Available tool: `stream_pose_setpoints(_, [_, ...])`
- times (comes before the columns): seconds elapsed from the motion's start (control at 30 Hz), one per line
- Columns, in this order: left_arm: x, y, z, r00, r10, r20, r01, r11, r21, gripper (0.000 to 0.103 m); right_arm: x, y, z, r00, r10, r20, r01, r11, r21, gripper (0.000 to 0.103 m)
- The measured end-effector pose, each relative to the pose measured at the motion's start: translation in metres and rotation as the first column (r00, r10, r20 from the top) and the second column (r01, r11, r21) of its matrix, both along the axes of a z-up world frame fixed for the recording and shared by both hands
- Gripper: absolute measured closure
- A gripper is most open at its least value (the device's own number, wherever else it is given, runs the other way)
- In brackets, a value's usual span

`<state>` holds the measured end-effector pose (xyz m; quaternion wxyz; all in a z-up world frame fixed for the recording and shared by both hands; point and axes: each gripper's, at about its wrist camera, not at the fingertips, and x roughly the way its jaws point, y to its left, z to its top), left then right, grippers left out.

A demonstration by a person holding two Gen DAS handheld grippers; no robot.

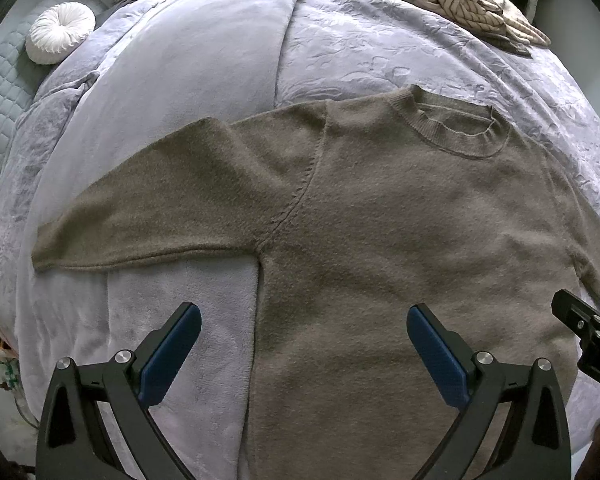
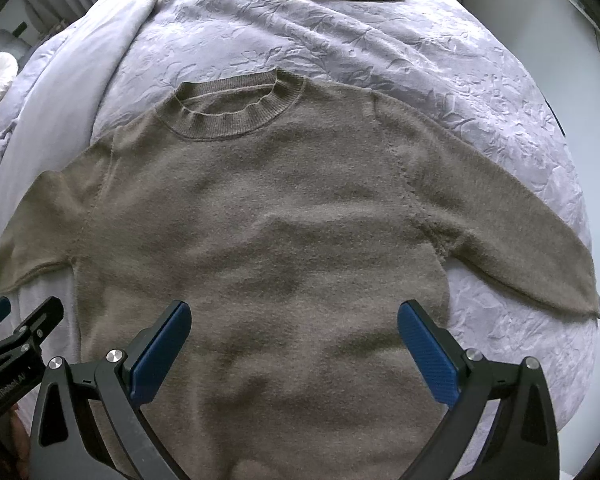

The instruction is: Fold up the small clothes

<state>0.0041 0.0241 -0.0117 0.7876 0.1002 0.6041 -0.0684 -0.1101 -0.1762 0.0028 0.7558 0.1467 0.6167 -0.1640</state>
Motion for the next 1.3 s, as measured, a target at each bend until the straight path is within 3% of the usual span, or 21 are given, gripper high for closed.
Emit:
stream_pose_setpoints(0.67, [-0.001, 0.001, 0.001, 1.0, 0.001, 0.002, -0.001, 1.0, 0.002, 0.0, 0.003, 0.007, 0.003, 1.0, 0.021, 0.0, -0.021, 0.999, -0.046, 0.0])
stream_pose_setpoints(1.3, [0.003, 0.012, -0.007, 1.0, 0.018, -0.013, -0.019, 1.0, -0.019, 0.0, 0.006, 0.013, -0.008, 1.0, 0.02, -0.012, -0.02, 1.0, -0.019, 0.0])
